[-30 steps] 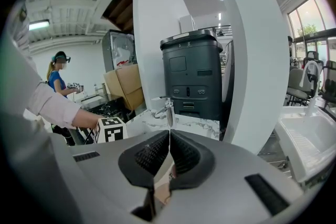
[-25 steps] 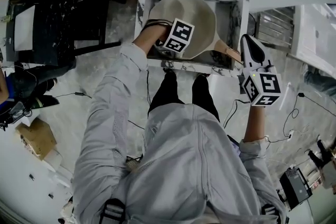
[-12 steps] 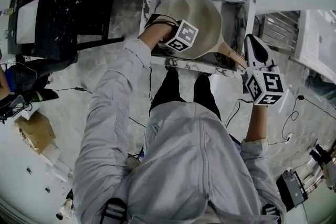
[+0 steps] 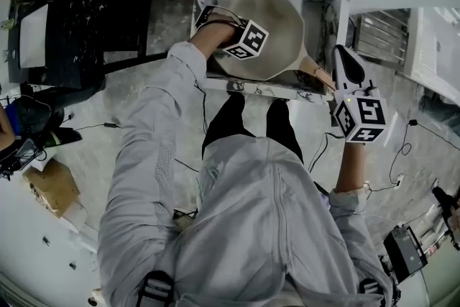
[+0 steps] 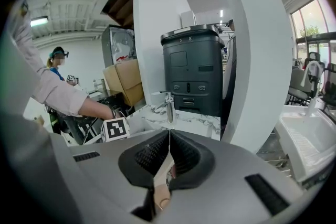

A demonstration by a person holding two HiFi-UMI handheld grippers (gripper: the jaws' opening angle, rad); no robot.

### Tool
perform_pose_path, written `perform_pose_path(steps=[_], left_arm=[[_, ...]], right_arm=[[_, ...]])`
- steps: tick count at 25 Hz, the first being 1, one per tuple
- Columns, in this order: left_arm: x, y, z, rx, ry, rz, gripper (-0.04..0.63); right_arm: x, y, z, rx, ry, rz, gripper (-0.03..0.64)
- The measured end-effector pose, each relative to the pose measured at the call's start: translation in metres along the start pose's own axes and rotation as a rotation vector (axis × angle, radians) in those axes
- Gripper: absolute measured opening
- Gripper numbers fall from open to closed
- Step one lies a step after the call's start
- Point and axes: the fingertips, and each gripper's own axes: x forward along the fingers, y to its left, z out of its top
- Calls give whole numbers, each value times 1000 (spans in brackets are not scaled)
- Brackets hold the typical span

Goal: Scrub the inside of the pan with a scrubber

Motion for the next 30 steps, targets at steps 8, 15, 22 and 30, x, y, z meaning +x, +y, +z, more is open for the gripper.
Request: perform_pose_path(steps=[8,15,22,30], left_arm=[[-16,54,-22,-37,136,116,71],[-37,89,-22,-61,115,246,71],[-62,129,0,-123,-15,408,69],[-70,156,44,-336,-282,459,70]], right_arm=[[-9,-7,-17,15,26,-64,35],[-10,-5,-32,46,39,-102,35],[-9,-2,-29,76,28,-145,35],[-7,-3,-33,98,27,-165,35]])
